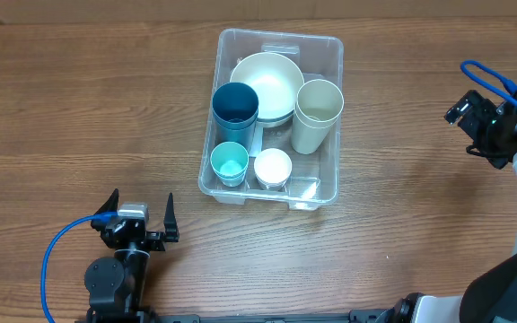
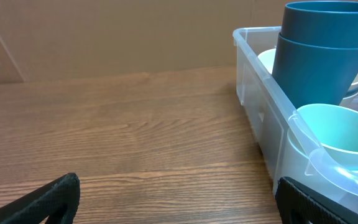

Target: Pack container

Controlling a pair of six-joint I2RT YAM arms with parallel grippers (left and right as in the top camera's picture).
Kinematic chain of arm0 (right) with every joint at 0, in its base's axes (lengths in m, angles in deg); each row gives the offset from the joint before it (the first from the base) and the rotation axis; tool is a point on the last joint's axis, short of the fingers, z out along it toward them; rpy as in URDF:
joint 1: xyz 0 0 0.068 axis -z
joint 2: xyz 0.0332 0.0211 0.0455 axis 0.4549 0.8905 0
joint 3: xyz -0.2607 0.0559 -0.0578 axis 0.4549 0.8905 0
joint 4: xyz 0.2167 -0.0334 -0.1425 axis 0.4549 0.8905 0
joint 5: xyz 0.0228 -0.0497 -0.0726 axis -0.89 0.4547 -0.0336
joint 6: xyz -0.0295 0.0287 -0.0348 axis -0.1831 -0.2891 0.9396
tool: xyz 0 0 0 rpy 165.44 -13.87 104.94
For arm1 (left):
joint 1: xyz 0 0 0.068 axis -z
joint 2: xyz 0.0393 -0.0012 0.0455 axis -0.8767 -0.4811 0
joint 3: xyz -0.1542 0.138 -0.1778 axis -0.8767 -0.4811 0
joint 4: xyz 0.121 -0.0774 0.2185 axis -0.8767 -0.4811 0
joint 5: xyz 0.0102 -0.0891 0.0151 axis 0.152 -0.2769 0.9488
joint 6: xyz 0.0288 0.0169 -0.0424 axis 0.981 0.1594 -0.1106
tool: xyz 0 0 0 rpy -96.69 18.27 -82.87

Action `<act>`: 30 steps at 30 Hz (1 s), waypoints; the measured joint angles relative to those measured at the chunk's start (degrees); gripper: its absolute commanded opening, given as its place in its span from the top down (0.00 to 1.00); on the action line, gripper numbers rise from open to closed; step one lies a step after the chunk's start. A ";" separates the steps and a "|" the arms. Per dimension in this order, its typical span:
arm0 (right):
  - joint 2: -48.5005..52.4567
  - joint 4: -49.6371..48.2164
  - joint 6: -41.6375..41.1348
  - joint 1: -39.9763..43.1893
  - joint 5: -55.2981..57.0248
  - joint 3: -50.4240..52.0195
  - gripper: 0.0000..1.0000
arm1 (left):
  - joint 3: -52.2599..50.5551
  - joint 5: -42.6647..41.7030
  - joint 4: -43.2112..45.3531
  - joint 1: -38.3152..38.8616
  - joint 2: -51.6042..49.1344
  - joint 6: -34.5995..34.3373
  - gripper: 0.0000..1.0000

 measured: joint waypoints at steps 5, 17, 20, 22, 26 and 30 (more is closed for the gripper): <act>-6.91 0.17 0.02 -2.97 0.07 0.02 0.00 | 0.00 0.00 0.00 0.00 0.00 0.00 0.00; -32.13 0.22 0.42 -19.47 4.52 0.22 0.00 | 0.00 0.00 0.02 0.00 0.00 0.00 0.00; -37.57 -0.37 1.36 -19.58 5.60 3.50 0.00 | -0.02 0.00 0.02 0.00 0.00 0.00 0.00; -42.14 -1.86 1.99 -19.65 6.08 8.48 0.00 | -0.02 0.02 0.04 0.00 0.00 0.00 0.00; -51.84 -8.09 2.69 -19.78 6.47 21.62 0.00 | -0.04 0.00 0.04 0.00 0.00 -0.02 0.00; -60.61 -11.26 3.02 -19.78 6.49 34.10 0.00 | -0.04 0.02 0.04 0.00 0.00 -0.02 0.00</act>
